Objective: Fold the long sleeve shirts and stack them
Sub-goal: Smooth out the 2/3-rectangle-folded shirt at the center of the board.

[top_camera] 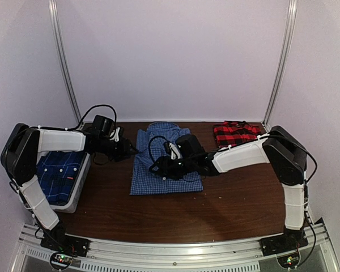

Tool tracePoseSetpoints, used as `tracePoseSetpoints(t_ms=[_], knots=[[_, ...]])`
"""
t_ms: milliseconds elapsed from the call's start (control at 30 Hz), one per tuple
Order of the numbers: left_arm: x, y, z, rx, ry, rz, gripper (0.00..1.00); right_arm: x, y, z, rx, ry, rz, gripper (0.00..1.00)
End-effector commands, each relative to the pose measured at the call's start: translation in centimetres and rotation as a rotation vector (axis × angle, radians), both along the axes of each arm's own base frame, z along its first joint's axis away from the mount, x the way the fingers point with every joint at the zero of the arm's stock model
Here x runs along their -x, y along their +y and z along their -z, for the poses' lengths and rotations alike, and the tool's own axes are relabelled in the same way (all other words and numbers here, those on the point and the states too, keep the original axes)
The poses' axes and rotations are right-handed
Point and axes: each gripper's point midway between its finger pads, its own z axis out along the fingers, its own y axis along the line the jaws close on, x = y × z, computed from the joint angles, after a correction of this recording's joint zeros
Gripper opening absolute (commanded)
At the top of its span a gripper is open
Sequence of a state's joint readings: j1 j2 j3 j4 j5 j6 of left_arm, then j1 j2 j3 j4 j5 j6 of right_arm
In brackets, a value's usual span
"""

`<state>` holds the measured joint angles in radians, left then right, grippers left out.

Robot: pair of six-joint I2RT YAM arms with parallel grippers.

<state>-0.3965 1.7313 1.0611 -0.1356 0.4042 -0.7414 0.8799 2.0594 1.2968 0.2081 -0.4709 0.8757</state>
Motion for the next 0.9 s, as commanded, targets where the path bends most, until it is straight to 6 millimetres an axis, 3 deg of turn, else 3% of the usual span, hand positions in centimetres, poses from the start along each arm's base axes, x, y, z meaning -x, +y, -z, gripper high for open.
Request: tracePoseSetpoints(t_ms=[0,200,367,667,867], knots=[[-0.4,-0.2,-1.3,0.016,-0.053,0.008,0.5,-0.6,0.5,1.4,0.0,0.01,0.017,0.63],[-0.4,-0.2,-1.6,0.016,-0.058,0.008,0.5,-2.6,0.3,1.5,-0.009,-0.001,0.071,0.6],[-0.4,-0.1,-1.9,0.013,-0.062,0.004,0.5,-4.3,0.0,0.7,-0.013,-0.028,0.113,0.53],[-0.5,-0.2,-2.3,0.017,-0.065,0.007,0.5,-7.1,0.2,0.9,0.03,-0.085,0.121,0.25],[-0.5,-0.2,-2.6,0.022,-0.069,0.012,0.5,-10.2,-0.5,1.5,0.188,-0.208,0.143,0.11]])
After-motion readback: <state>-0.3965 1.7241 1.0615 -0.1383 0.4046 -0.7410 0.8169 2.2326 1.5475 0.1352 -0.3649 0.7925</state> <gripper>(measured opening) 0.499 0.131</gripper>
